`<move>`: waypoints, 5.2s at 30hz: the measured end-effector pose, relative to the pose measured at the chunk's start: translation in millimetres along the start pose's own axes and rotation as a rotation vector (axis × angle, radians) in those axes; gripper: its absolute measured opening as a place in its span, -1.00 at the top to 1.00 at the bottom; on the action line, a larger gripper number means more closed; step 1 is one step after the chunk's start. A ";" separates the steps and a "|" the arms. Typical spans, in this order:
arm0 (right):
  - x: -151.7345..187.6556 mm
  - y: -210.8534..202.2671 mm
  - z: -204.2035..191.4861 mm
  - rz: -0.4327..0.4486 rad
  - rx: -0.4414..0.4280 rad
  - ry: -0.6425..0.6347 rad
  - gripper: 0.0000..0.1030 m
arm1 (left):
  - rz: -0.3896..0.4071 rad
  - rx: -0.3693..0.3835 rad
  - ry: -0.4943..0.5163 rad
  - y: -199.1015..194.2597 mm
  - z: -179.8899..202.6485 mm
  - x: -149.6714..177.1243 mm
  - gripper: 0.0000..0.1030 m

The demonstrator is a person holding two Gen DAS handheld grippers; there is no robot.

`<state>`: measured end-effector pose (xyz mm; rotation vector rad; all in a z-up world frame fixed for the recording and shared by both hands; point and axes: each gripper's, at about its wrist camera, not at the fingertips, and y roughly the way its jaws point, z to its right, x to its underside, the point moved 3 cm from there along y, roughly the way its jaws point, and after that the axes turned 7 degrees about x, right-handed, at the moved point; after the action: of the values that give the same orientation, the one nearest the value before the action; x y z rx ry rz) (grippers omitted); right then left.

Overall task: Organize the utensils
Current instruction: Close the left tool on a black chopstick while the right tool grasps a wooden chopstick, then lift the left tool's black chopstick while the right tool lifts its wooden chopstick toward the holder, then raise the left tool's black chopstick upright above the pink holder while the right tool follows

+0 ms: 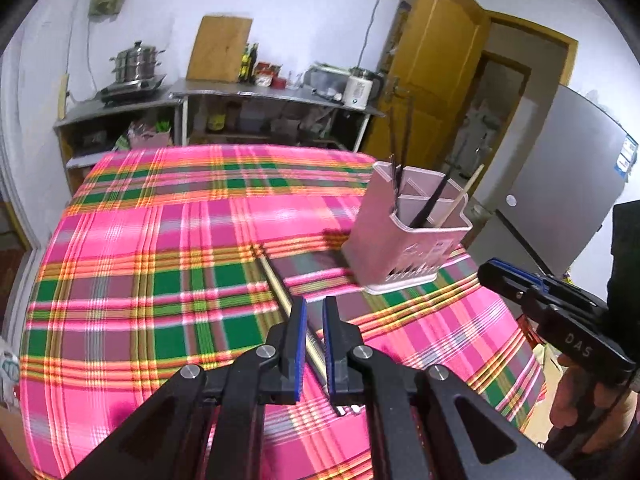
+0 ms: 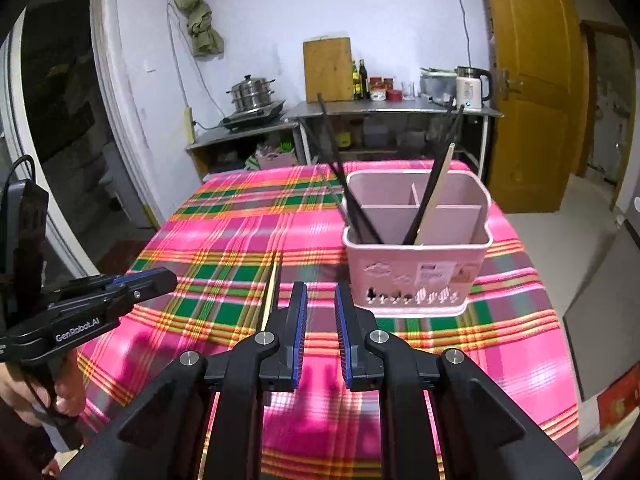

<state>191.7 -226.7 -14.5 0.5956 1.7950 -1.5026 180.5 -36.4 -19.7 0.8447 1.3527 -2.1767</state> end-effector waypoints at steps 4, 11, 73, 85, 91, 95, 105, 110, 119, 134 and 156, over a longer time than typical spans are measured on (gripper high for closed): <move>7.3 10.4 -7.7 -0.026 -0.014 -0.014 0.72 | -0.037 -0.013 -0.033 11.8 -14.9 11.4 0.76; 16.1 31.6 -14.1 -0.071 -0.034 -0.030 0.72 | -0.084 -0.023 -0.089 39.8 -34.8 22.4 0.62; 42.5 106.4 -40.1 -0.216 -0.086 -0.057 0.72 | -0.157 -0.152 -0.039 91.7 -106.7 31.2 0.81; 34.8 177.9 -66.9 -0.288 -0.086 -0.100 0.72 | -0.131 -0.163 -0.122 85.9 -121.5 32.5 0.77; 35.9 180.3 -62.0 -0.289 -0.070 -0.091 0.72 | -0.118 -0.151 -0.131 85.4 -124.2 32.6 0.77; 31.8 177.5 -59.5 -0.285 -0.068 -0.077 0.72 | -0.111 -0.143 -0.152 84.5 -126.6 32.4 0.77; 26.2 184.4 -55.9 -0.271 -0.038 -0.050 0.72 | -0.102 -0.135 -0.159 83.9 -128.2 32.6 0.77; 24.9 187.8 -58.8 -0.266 -0.021 -0.050 0.72 | -0.096 -0.143 -0.160 85.3 -127.4 31.1 0.76; 13.8 200.6 -52.2 -0.295 -0.021 -0.001 0.72 | -0.092 -0.111 -0.229 87.2 -137.3 27.0 0.76; 3.0 214.8 -64.4 -0.310 0.023 -0.062 0.86 | -0.096 -0.200 -0.185 105.6 -132.8 12.8 0.79; -32.3 98.7 -66.0 -0.123 -0.122 -0.033 0.90 | 0.020 -0.059 -0.064 18.2 -68.5 -24.9 0.91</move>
<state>270.0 -138.1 -48.7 0.4043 1.9114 -1.4614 228.2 18.9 -36.9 0.7569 1.3645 -2.1197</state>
